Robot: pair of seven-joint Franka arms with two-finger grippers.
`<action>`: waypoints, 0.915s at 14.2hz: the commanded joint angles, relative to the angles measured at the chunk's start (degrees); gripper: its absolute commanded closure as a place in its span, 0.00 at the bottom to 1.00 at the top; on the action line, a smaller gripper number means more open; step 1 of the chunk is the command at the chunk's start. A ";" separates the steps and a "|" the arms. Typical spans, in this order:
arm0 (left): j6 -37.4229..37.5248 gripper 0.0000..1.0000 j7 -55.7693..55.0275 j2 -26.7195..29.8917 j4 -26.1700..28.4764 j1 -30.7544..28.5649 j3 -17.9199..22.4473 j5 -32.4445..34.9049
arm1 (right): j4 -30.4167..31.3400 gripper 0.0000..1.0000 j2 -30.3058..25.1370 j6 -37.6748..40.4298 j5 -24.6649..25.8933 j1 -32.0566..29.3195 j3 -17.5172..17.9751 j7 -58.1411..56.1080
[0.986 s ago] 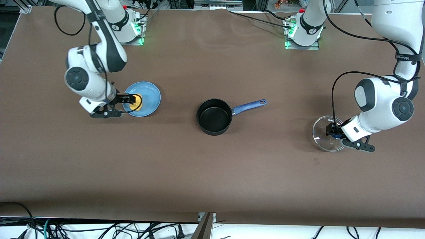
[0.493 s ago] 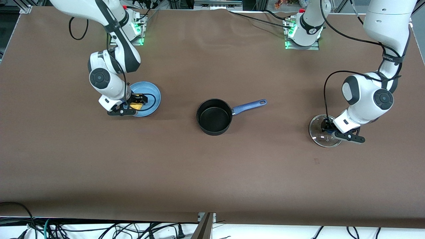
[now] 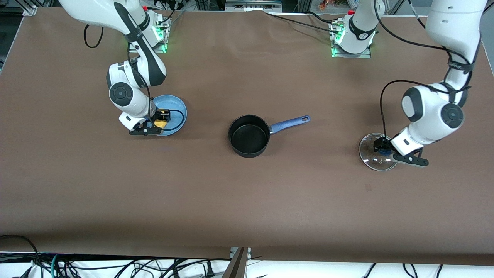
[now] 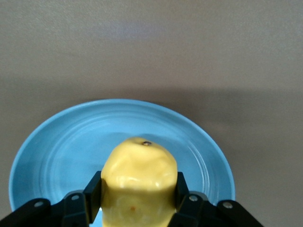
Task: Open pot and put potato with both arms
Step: 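Carry the yellow potato with the right gripper into the saucepan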
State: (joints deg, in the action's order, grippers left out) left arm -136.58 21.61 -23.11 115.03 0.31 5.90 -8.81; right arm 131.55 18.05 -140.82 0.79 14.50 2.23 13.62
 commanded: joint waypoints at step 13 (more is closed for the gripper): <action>54.14 0.00 -22.06 11.60 -32.94 -0.13 -3.78 7.39 | -46.79 0.66 11.28 34.74 -14.15 11.32 1.55 31.59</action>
State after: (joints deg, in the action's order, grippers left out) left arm -84.14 0.98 -12.29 83.06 0.42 3.72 -4.29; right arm 93.17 22.58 -107.14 -12.57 21.54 3.95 35.93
